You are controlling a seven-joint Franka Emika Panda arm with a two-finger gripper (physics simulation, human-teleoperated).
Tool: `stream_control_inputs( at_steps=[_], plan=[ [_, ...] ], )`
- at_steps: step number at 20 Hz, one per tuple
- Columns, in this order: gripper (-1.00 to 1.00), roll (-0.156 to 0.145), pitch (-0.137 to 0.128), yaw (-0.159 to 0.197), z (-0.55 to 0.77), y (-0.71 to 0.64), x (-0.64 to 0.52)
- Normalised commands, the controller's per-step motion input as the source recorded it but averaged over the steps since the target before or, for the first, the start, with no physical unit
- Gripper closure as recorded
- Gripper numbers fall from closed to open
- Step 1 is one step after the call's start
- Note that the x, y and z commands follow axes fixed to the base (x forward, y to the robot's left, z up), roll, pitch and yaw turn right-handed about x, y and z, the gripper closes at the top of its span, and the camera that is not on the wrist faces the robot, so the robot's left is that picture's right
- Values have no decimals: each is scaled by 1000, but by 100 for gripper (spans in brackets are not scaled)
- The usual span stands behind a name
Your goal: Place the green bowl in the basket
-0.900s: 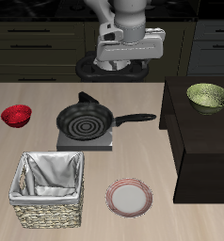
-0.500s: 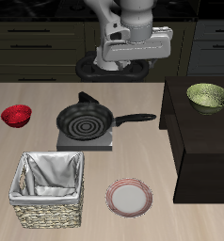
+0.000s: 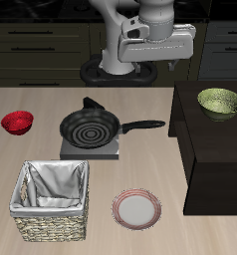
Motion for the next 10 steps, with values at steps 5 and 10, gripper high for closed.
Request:
stream_control_inputs(
  at_steps=[5, 10],
  plan=[
    [-100, 1, -6, -18, 136, 174, 213],
    [-100, 11, 7, 4, 14, 258, 181]
  ],
)
